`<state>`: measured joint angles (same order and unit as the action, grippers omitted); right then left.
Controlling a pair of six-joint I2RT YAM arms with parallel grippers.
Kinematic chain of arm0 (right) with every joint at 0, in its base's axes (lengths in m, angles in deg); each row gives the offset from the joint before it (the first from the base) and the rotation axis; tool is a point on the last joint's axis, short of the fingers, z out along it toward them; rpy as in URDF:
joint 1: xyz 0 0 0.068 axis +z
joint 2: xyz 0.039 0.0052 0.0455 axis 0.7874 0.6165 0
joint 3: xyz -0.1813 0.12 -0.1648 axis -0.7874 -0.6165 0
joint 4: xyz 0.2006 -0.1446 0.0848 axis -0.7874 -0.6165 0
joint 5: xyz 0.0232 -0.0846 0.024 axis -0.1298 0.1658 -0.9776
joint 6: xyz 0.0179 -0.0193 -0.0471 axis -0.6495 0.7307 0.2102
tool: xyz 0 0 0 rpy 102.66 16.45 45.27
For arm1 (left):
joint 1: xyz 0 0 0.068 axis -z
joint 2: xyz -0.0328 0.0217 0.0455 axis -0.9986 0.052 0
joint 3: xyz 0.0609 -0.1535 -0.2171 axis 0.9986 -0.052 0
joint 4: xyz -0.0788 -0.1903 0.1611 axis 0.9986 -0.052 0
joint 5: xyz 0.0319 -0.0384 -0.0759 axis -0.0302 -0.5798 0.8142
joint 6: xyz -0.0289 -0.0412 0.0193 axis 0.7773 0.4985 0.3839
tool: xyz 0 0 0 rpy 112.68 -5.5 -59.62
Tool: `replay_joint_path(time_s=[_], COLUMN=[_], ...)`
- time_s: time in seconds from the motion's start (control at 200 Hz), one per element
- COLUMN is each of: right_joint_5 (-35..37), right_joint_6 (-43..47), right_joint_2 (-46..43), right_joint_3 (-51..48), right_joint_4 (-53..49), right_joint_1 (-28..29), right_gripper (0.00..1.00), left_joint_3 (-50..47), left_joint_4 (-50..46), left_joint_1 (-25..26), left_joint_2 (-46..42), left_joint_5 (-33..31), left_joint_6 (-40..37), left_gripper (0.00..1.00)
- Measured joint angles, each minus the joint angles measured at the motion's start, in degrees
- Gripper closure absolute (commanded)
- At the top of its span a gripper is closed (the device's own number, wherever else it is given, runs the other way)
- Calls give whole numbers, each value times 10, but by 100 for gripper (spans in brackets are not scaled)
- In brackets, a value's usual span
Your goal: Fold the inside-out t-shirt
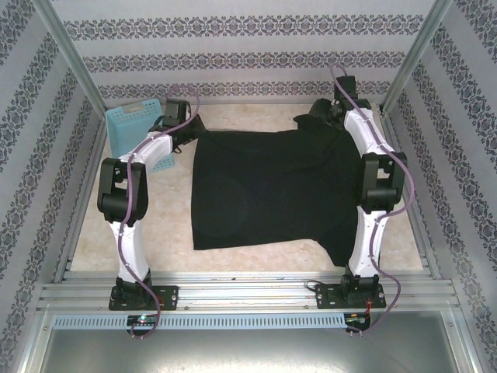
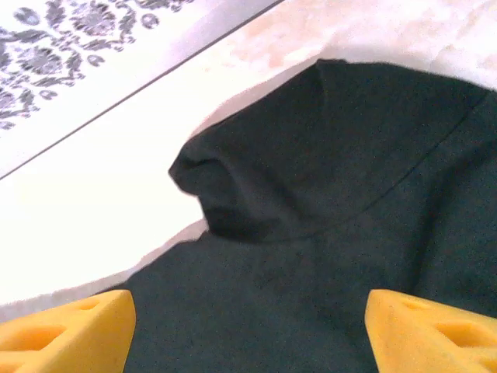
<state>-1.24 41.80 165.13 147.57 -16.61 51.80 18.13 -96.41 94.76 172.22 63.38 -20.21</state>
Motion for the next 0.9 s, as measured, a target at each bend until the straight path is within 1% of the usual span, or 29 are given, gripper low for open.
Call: replay_joint_path(time_s=[0.075, 0.195, 0.325, 0.385, 0.455, 0.515, 0.625, 0.724, 0.794, 0.899], right_joint_5=[0, 1, -2, -7, -7, -7, -7, -7, -6, -7], right_joint_6=[-5, -21, -44, -56, -69, -85, -117, -142, -150, -153], right_joint_2=[38, 71, 67, 53, 16, -39, -146, -218, -255, -297], right_joint_3=[30, 27, -31, -83, -159, -234, -388, -508, -559, -586], right_joint_4=[-24, -63, -68, -54, -22, 7, 49, 79, 93, 96], right_joint_1=[-4, -5, -3, -3, 0, 3, 15, 36, 54, 74], right_gripper=[24, 27, 32, 34, 37, 40, 41, 41, 41, 41], left_joint_3=[-33, -87, -146, -176, -214, -250, -319, -374, -405, -428], left_joint_4=[11, 39, 85, 106, 122, 129, 130, 125, 116, 99], left_joint_1=[0, 0, 0, 0, 0, 0, 0, 0, 0, 0], left_joint_2=[-16, -63, -123, -148, -176, -202, -254, -298, -326, -346], left_joint_5=[3, 9, 20, 24, 25, 25, 16, 8, 2, 0], left_joint_6=[7, 19, 40, 50, 61, 70, 81, 84, 84, 81], left_gripper=[100, 100, 100, 100, 100, 100, 100, 100, 100, 100])
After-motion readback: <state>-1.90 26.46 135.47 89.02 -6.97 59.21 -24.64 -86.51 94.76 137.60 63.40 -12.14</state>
